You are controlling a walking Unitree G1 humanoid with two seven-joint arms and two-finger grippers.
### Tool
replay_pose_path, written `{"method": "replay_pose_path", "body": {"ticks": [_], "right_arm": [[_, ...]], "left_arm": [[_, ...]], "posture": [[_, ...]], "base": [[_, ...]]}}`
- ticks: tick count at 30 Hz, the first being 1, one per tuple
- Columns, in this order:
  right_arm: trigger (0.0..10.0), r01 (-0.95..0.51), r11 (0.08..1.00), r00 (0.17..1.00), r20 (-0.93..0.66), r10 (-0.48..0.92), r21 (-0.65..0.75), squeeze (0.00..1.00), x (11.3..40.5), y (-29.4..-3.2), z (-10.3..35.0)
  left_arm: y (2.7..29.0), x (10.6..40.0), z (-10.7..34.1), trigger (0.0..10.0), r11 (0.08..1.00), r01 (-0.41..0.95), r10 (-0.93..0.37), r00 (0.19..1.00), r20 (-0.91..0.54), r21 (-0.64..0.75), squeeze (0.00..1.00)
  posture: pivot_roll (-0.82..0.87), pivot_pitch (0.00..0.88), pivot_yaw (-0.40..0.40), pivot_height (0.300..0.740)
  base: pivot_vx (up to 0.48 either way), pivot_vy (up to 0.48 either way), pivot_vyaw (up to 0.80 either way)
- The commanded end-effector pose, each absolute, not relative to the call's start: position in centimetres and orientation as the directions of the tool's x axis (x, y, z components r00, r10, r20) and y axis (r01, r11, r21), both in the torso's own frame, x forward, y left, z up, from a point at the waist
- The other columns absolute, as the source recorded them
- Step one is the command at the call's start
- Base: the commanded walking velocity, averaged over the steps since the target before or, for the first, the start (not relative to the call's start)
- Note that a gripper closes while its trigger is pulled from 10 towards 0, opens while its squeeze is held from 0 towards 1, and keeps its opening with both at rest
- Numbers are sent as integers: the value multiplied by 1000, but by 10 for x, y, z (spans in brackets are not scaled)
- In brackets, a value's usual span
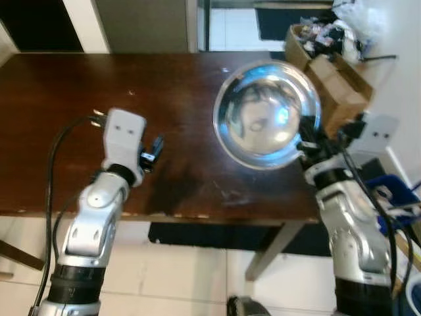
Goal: Setting the table
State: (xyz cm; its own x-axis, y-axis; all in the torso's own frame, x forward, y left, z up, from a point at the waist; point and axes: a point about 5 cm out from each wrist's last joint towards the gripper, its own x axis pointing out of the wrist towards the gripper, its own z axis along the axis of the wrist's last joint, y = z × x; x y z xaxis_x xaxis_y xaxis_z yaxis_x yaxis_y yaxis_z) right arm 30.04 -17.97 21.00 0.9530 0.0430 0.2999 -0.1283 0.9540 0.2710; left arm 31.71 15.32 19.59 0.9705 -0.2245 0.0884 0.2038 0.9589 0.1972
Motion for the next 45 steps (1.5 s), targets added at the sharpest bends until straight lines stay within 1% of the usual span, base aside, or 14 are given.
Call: {"method": "replay_pose_path", "body": {"ticks": [1,5,17,22,23,26,30,34,40,41,42,43,44,45], "right_arm": [[10000,-133,952,947,318,40,275,0,300,-178,213],[10000,-66,964,952,304,-16,258,0,301,-188,212],[10000,21,993,980,194,-44,120,0,314,-218,206],[10000,-82,975,993,101,63,205,0,329,-218,203],[10000,-82,975,993,101,63,205,0,329,-218,203],[10000,-183,912,982,37,183,368,0,340,-212,199],[10000,-223,868,968,-3,250,443,0,351,-208,195],[10000,-159,888,972,-87,217,432,0,370,-215,188],[10000,-172,920,958,-157,239,353,0,382,-215,184],[10000,-173,921,957,-162,241,348,51,383,-216,184],[10000,-173,921,957,-162,241,348,51,383,-216,184],[10000,-175,921,956,-162,243,349,294,384,-216,184],[10000,-175,921,956,-162,243,349,294,384,-216,184],[10000,-176,924,956,-166,243,339,1000,386,-217,183]], "left_arm": [[159,314,191,10000,959,204,-221,973,68,198,71],[149,307,190,10000,933,327,-336,941,42,148,0],[142,298,194,10000,839,520,-526,851,-7,160,0],[134,297,199,10000,746,632,-639,768,-44,209,0],[134,297,199,10000,746,632,-639,768,-44,209,0],[128,297,201,10000,711,666,-672,738,-59,226,0],[128,298,201,10000,711,665,-671,739,-62,229,0],[127,294,199,10000,708,669,-673,736,-70,226,0],[129,292,199,10000,709,670,-672,737,-79,222,0],[129,291,199,10000,709,670,-672,737,-80,221,0],[129,291,199,10000,709,670,-672,737,-80,221,0],[130,291,199,10000,709,670,-671,737,-80,221,0],[130,291,199,10000,709,670,-671,737,-80,221,0],[130,291,199,10000,710,669,-670,738,-82,220,0]], "posture": [[-100,40,77,740],[-100,40,77,740],[-92,49,73,740],[-89,52,74,740],[-89,52,74,740],[-85,56,77,740],[-84,59,75,740],[-68,69,73,740],[-55,81,73,740],[-52,86,73,740],[-52,86,73,740],[-52,86,73,740],[-52,86,73,740],[-48,90,72,740]], "base": [[319,0,0],[71,0,0],[0,0,0],[0,0,0],[0,0,0],[0,0,0],[0,0,0],[0,0,0],[0,0,0],[0,0,0],[0,0,0],[0,0,0],[0,0,0],[0,0,0]]}}
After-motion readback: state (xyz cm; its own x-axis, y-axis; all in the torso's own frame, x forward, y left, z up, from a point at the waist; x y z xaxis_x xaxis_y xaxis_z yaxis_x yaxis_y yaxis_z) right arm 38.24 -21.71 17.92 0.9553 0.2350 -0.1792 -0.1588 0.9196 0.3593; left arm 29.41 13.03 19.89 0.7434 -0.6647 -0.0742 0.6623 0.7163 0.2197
